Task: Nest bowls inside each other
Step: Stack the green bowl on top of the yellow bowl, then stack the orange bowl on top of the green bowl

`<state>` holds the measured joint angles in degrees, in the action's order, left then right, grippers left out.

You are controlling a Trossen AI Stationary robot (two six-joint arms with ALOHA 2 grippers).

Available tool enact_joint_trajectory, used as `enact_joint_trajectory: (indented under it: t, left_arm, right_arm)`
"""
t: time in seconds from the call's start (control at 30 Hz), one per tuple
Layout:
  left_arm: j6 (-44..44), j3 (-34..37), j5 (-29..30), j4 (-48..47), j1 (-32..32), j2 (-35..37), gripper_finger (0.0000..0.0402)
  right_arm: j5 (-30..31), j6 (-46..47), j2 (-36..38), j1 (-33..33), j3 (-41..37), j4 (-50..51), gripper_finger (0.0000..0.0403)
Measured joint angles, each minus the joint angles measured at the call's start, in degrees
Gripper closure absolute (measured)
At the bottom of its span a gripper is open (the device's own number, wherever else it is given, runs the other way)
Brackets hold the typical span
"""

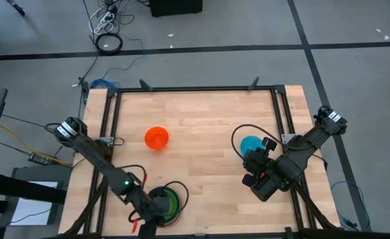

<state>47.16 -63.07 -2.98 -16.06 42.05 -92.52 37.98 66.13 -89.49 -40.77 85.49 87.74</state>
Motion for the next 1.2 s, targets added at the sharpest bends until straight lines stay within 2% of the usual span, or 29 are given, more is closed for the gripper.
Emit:
enact_joint_trajectory:
  t: [0.2,0.3,0.4,0.57,0.63,0.67,0.83,1.07,1.2]
  left_arm:
    - [1.3,-2.3,-8.8,5.3,-1.8,1.8,0.0300]
    - [-0.7,-6.9,-8.2,-2.3,-3.1,5.1,0.0300]
    - [-5.8,-12.7,-0.3,-18.0,-3.6,7.7,0.0300]
    - [-14.3,-22.3,22.7,-47.3,-4.8,10.1,0.0300]
    - [-16.1,-23.4,27.9,-54.2,-6.6,10.4,0.0300]
    - [-16.9,-23.5,28.7,-57.1,-7.9,10.8,0.0300]
    - [-21.7,-19.4,26.8,-62.8,-16.2,12.0,0.0300]
    - [-33.8,-7.8,17.5,-54.6,-27.1,12.0,0.0300]
    - [-38.0,-1.7,15.6,-50.6,-32.2,12.0,0.0300]
  right_arm:
    - [0.3,0.2,0.0,0.0,0.0,0.0,0.0274]
    - [1.2,0.2,0.0,0.0,0.0,0.0,0.0274]
    - [1.6,0.2,0.0,0.0,0.0,-0.2,0.0274]
    - [3.7,-0.1,0.0,0.0,0.0,-0.7,0.0274]
    - [4.5,-0.2,0.0,0.0,0.0,-0.7,0.0274]
    - [4.7,-0.2,0.0,0.2,0.0,-0.7,0.0274]
    - [5.0,-0.2,0.0,0.5,0.0,-1.4,0.0274]
    - [5.9,-0.2,0.0,0.5,0.0,-2.0,0.0274]
    - [5.9,-0.2,0.0,0.5,0.0,-2.1,0.0274]
